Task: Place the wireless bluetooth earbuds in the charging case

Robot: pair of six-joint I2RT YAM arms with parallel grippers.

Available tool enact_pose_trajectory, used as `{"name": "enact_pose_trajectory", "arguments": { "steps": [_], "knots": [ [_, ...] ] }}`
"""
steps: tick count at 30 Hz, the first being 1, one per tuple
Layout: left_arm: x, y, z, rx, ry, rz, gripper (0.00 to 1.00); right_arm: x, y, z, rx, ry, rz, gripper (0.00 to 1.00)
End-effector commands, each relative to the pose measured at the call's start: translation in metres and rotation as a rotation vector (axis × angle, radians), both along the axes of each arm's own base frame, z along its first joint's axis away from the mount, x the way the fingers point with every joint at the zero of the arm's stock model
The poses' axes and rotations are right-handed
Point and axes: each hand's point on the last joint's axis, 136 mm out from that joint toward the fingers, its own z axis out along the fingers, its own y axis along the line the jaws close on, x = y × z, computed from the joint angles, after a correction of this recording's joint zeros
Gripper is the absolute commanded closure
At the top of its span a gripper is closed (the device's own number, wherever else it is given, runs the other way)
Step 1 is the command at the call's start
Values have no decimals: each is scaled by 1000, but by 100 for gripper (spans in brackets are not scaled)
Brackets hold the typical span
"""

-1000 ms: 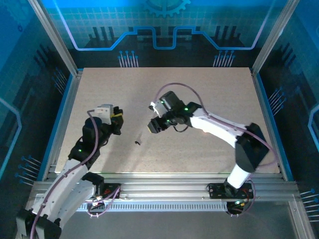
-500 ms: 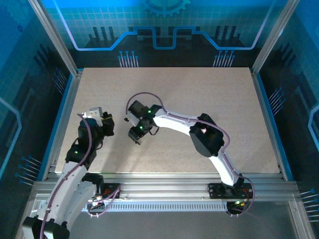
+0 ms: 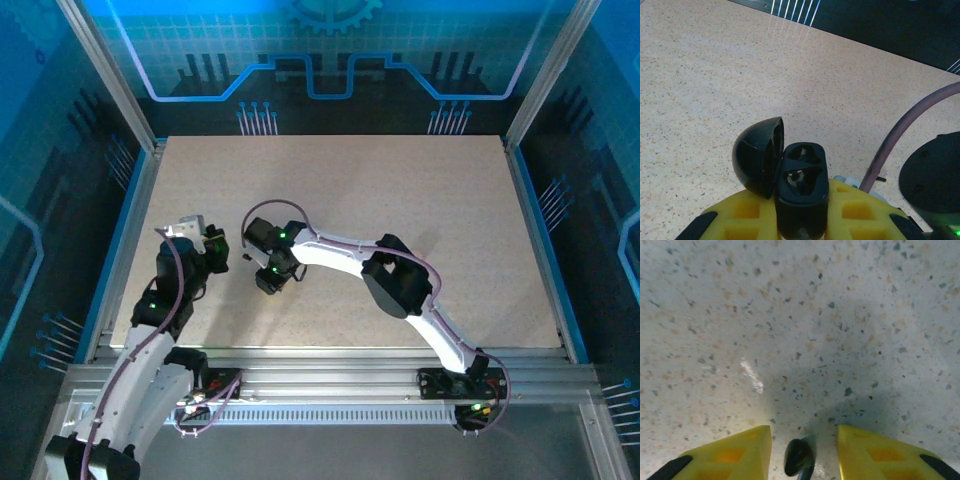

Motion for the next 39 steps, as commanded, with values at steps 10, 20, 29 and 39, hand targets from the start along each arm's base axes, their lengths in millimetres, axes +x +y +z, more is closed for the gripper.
{"name": "enact_pose_trajectory", "arguments": {
  "steps": [10, 20, 29, 39],
  "knots": [
    [-2, 0, 0, -20, 0, 0, 94, -16, -11, -9, -100, -1, 26, 77],
    [0, -7, -1, -21, -2, -44, 94, -9, -16, 11, -84, -71, -17, 88],
    [7, -44, 11, -57, -100, -232, 96, 10, -46, 76, 84, -183, -164, 90],
    [11, -121, 18, -1, -267, -535, 97, 25, -101, 146, 350, -264, -289, 91]
  ]
}}
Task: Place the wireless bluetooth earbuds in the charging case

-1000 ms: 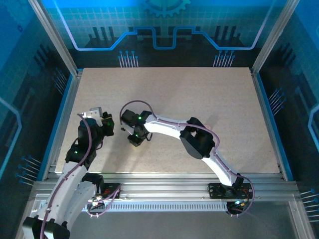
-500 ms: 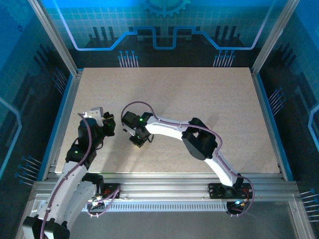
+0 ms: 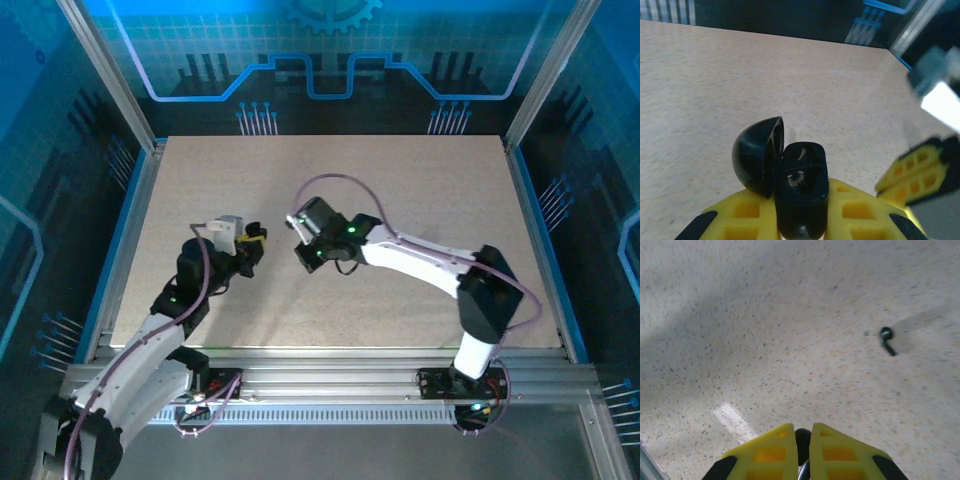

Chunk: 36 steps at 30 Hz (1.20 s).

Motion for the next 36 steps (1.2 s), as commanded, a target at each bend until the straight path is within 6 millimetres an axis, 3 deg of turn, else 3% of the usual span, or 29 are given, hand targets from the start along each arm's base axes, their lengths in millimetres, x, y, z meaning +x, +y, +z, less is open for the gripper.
{"name": "enact_pose_trajectory", "arguments": {
  "steps": [1, 10, 19, 26, 27, 36],
  "knots": [
    [3, -30, 18, 7, -151, -132, 97, 6, -8, 26, 148, -43, -26, 91],
    [-1, -92, 19, 38, -322, -400, 97, -1, -42, 92, 389, -242, 23, 90],
    [-12, -130, 18, 67, -410, -565, 97, -17, -37, 136, 568, -428, 168, 90],
    [-11, -134, 34, 9, -439, -556, 97, -17, -28, 141, 606, -467, 222, 91],
    [-12, -134, 37, -12, -440, -555, 97, -18, -27, 131, 602, -460, 225, 91],
    [-13, -133, 51, -113, -454, -539, 96, -14, -24, 123, 610, -468, 222, 91]
  ]
}}
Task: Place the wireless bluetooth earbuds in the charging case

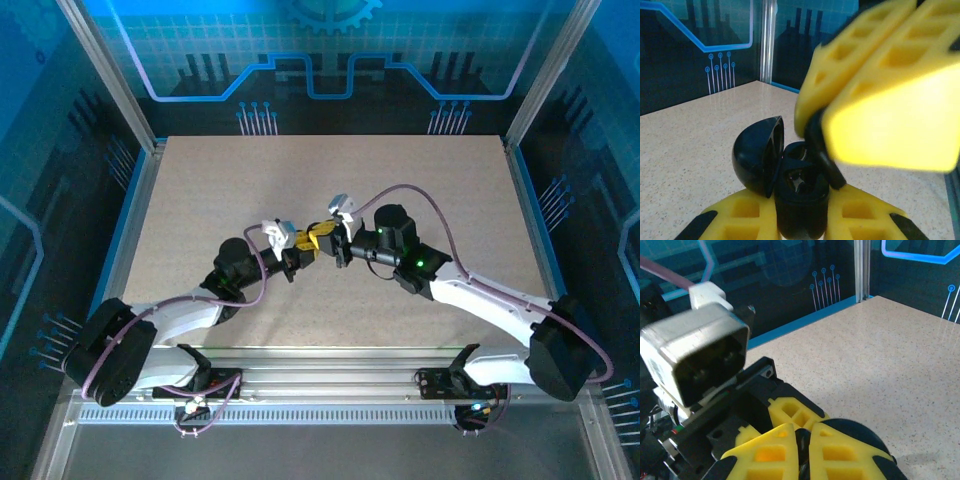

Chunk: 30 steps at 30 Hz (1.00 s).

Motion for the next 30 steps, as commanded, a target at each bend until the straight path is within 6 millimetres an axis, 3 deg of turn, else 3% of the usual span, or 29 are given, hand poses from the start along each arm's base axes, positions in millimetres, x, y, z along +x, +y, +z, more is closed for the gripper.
{"name": "enact_pose_trajectory", "arguments": {
  "steps": [1, 16, 30],
  "knots": [
    [-4, -4, 27, -77, -53, -33, 96, 5, 1, 11, 34, -55, 1, 91],
    [-6, -4, 30, -73, -50, -39, 96, 12, -8, 20, 50, -104, -48, 91],
    [-11, -3, 48, -117, -64, -53, 96, 15, -11, -1, -12, -111, -53, 92]
  ]
}}
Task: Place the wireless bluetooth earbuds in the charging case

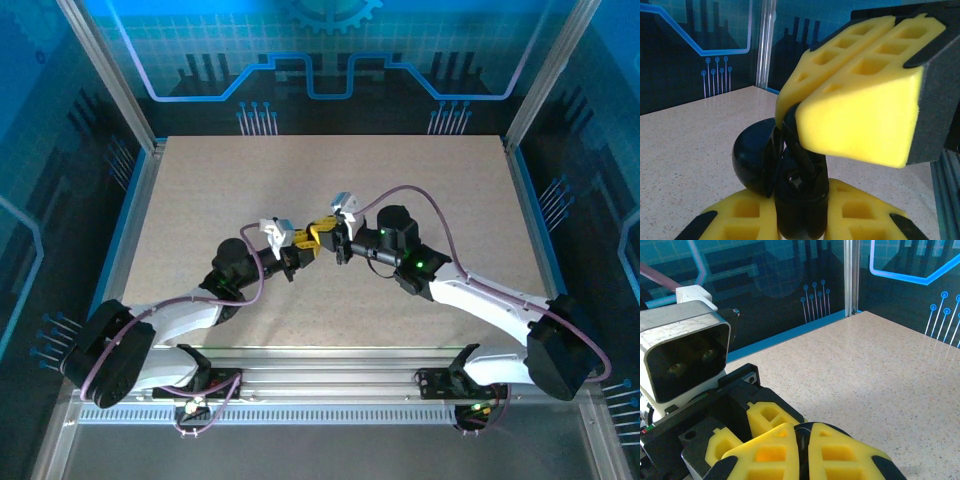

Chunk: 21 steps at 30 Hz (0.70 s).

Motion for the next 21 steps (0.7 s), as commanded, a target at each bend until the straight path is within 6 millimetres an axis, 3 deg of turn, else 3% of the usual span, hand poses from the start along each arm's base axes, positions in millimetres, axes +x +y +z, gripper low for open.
{"name": "enact_pose_trajectory", "arguments": {
  "steps": [1, 8, 12, 21],
  "knots": [
    [-8, -3, 40, -75, -87, -40, 96, 5, -7, -7, -27, -36, -17, 91],
    [-10, -3, 46, -80, -99, -43, 96, -1, -10, -14, -57, -32, 9, 90],
    [-10, -4, 48, -80, -101, -50, 95, -2, -10, -15, -54, -18, 25, 84],
    [-11, -5, 43, -63, -92, -53, 96, -4, -6, 2, -11, -15, 55, 70]
  ]
}}
